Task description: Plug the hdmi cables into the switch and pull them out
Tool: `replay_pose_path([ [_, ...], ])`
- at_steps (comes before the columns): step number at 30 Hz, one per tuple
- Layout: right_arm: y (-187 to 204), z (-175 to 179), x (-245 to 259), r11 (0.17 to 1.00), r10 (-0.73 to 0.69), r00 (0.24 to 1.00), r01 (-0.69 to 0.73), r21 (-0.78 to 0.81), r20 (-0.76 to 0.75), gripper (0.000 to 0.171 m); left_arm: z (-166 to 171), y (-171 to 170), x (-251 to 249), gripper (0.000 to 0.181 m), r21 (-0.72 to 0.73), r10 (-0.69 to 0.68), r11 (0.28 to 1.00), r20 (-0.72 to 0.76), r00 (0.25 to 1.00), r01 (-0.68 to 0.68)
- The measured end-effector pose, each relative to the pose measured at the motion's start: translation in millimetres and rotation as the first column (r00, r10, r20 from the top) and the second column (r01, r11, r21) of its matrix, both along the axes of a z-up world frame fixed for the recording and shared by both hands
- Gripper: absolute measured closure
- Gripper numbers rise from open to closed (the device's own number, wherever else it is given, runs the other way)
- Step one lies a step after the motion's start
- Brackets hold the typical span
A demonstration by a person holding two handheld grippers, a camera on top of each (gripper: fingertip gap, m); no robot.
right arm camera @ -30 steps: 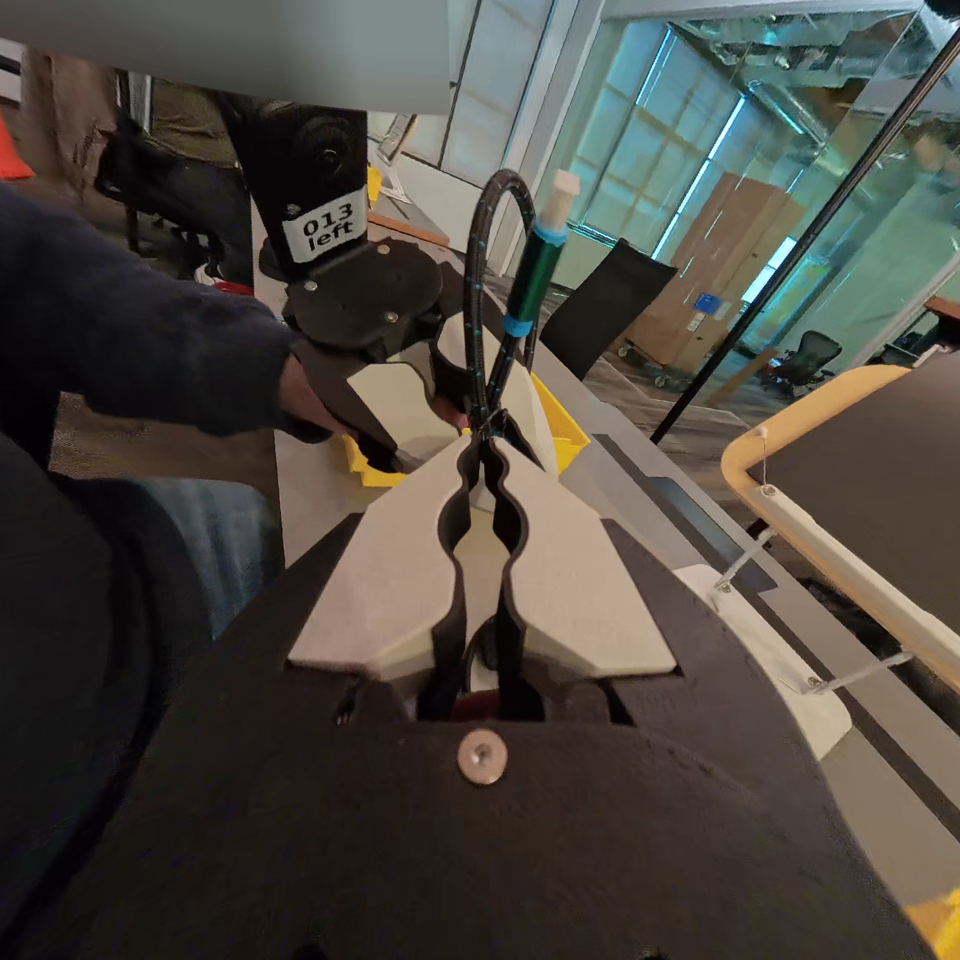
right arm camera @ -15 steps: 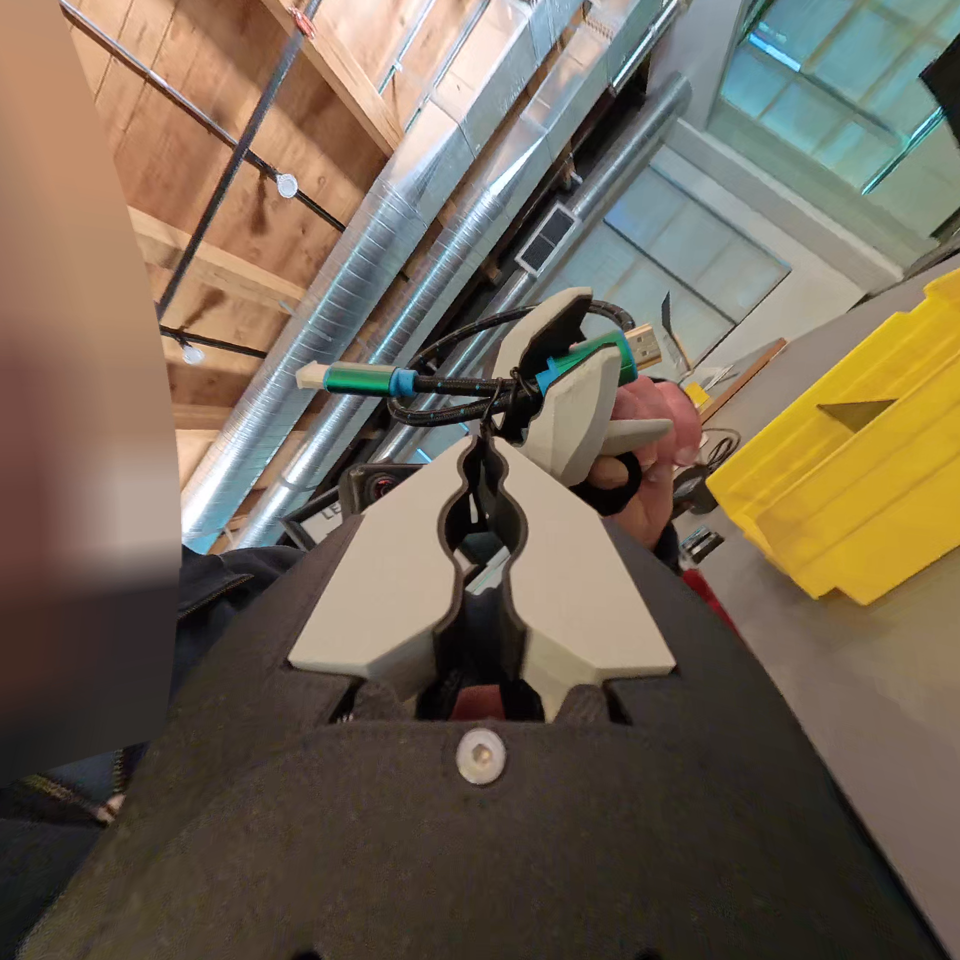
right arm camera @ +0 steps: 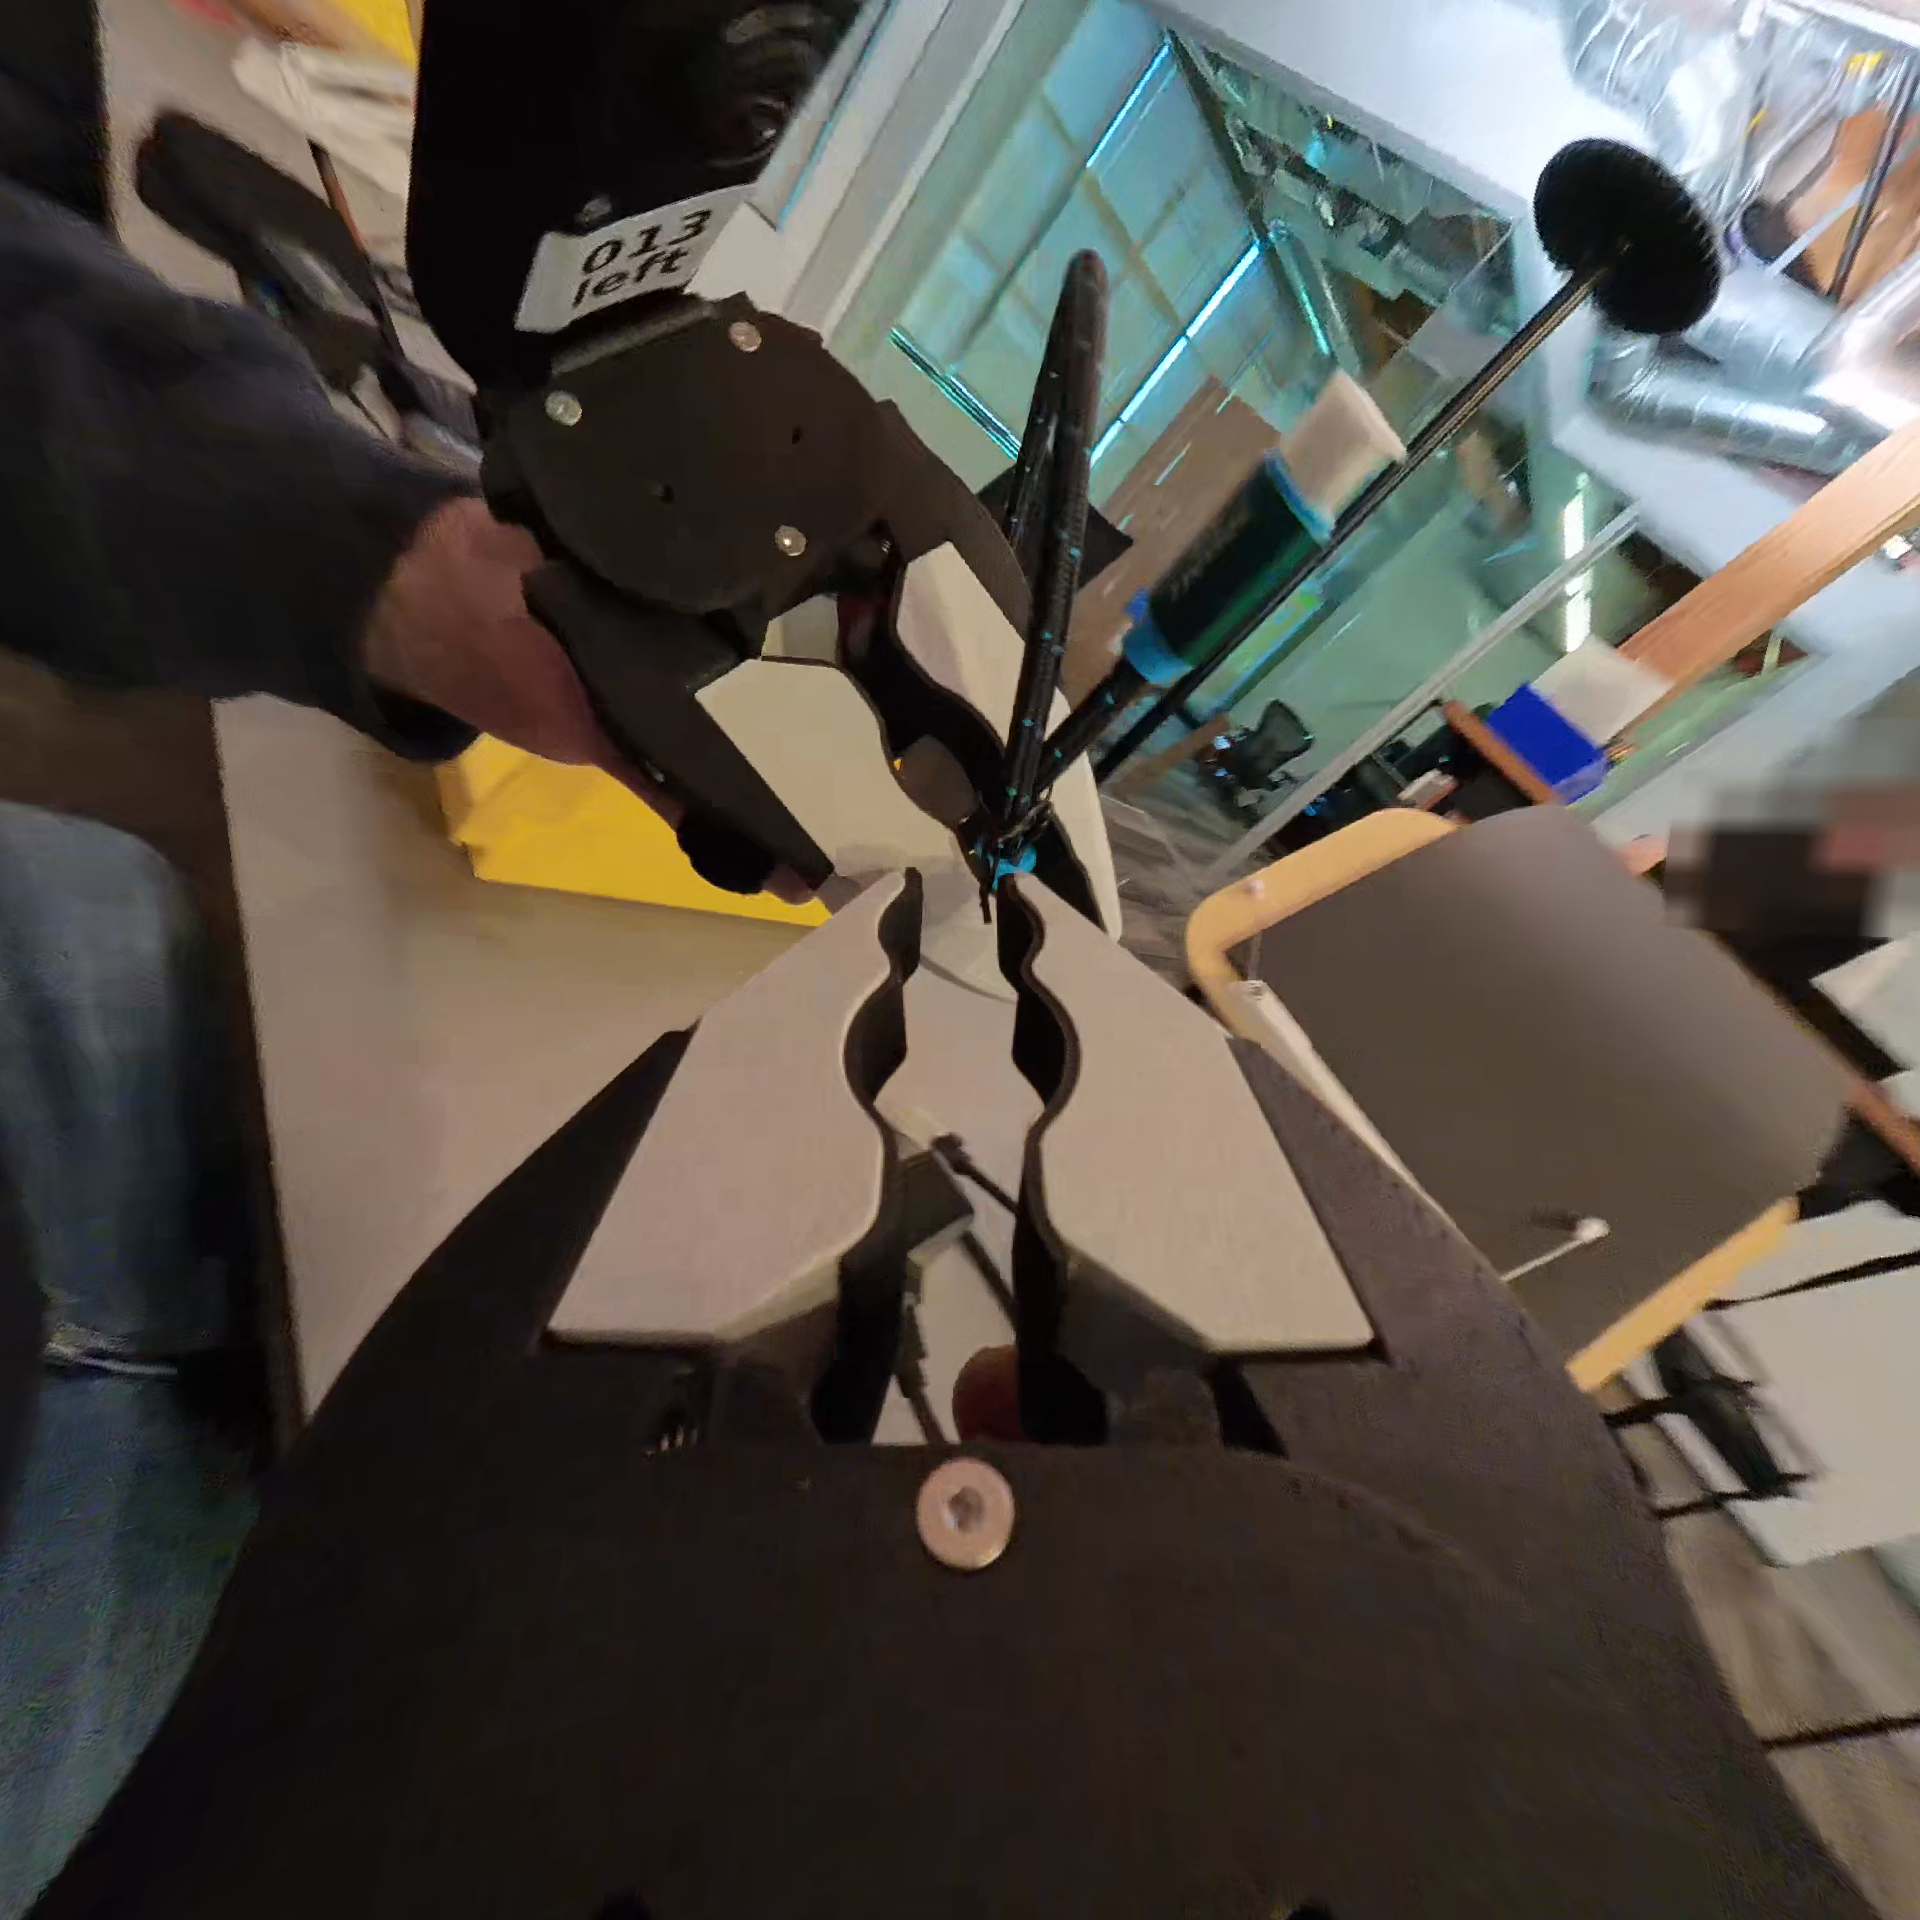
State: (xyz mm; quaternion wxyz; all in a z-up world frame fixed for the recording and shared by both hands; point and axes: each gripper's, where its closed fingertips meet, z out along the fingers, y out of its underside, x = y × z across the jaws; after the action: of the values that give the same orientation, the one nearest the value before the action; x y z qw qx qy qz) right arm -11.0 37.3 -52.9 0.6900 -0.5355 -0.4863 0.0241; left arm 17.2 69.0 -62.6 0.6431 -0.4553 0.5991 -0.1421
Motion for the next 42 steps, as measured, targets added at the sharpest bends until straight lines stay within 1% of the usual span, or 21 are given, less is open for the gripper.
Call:
replay_pose_path([
  [5,6,1,2,0.986,-0.088,0.984,0.065,0.155,0.152,0.162,-6,0,2,0.164,-0.029,-0.011,1.0,-0.024,1.0,0.01],
  [7,7,-1,3,0.978,-0.115,0.972,0.075,0.193,0.206,0.168,-7,-1,2,0.164,-0.033,-0.014,0.999,-0.032,0.999,0.013],
  [12,9,-1,5,0.973,-0.135,0.963,0.085,0.212,0.233,0.171,-7,-2,3,0.164,-0.049,-0.023,0.999,-0.032,0.999,0.021],
  [14,9,-2,5,0.993,-0.083,0.983,0.067,0.1,0.166,0.171,-8,-2,3,0.165,-0.039,-0.018,0.999,-0.034,0.999,0.017],
  [16,6,2,5,0.993,0.014,0.999,-0.02,-0.113,-0.049,0.171,-6,0,2,0.164,-0.019,-0.005,1.0,-0.028,1.0,0.005],
  [17,4,4,5,0.968,0.056,0.981,-0.099,-0.229,-0.187,0.171,-5,0,2,0.164,-0.007,-0.002,1.0,-0.026,1.0,0.002],
  [18,1,6,4,0.929,0.081,0.943,-0.189,-0.319,-0.322,0.171,-4,0,1,0.164,0.02,0.01,1.0,-0.029,1.0,-0.009],
  [20,-4,1,0,0.8,0.091,0.845,-0.377,-0.466,-0.527,0.171,-3,2,1,0.164,0.096,0.037,0.995,-0.048,0.998,-0.032],
  [21,-6,1,1,0.723,0.069,0.765,-0.481,-0.496,-0.641,0.171,-4,3,1,0.164,0.123,0.05,0.991,-0.058,0.997,-0.042],
  [23,-9,4,3,0.551,-0.02,0.557,-0.687,-0.474,-0.83,0.171,-4,3,1,0.164,0.175,0.071,0.983,-0.057,0.996,-0.06],
  [25,-14,3,2,0.424,-0.112,0.371,-0.821,-0.383,-0.922,0.171,-3,2,3,0.164,0.221,0.085,0.973,-0.052,0.995,-0.072],
  [27,-19,4,2,0.345,-0.183,0.218,-0.899,-0.27,-0.959,0.171,-2,0,3,0.164,0.272,0.091,0.959,-0.045,0.995,-0.076],
  [29,-24,6,-1,0.302,-0.232,0.103,-0.938,-0.172,-0.967,0.171,-1,-2,5,0.163,0.273,0.081,0.96,-0.028,0.996,-0.07],
  [30,-26,7,-4,0.285,-0.247,0.065,-0.949,-0.137,-0.967,0.171,0,-4,5,0.164,0.276,0.073,0.959,-0.019,0.997,-0.065],
  [31,-26,8,-5,0.297,-0.246,0.047,-0.947,-0.121,-0.968,0.171,0,-6,6,0.164,0.27,0.068,0.961,-0.015,0.998,-0.062],
  [33,-22,7,-2,0.376,-0.208,0.071,-0.915,-0.146,-0.976,0.171,-2,-4,6,0.165,0.241,0.075,0.968,-0.021,0.997,-0.068],
  [35,-20,8,0,0.461,-0.134,0.167,-0.862,-0.211,-0.977,0.17,-5,-1,5,0.164,0.2,0.071,0.978,-0.028,0.997,-0.064],
  [36,-20,7,-1,0.514,-0.085,0.257,-0.817,-0.263,-0.963,0.162,-6,0,5,0.164,0.166,0.066,0.984,-0.023,0.998,-0.061],
  [37,-17,4,-2,0.577,-0.047,0.37,-0.748,-0.328,-0.928,0.154,-5,0,5,0.165,0.139,0.058,0.989,-0.014,0.998,-0.055],
  [40,-13,-1,-1,0.755,0.035,0.66,-0.509,-0.412,-0.751,0.155,-4,-1,5,0.164,0.101,0.045,0.994,-0.013,0.999,-0.043],
  [42,-9,-4,1,0.868,0.044,0.82,-0.314,-0.384,-0.57,0.157,-5,-1,6,0.164,0.081,0.039,0.996,-0.017,0.999,-0.038],
])
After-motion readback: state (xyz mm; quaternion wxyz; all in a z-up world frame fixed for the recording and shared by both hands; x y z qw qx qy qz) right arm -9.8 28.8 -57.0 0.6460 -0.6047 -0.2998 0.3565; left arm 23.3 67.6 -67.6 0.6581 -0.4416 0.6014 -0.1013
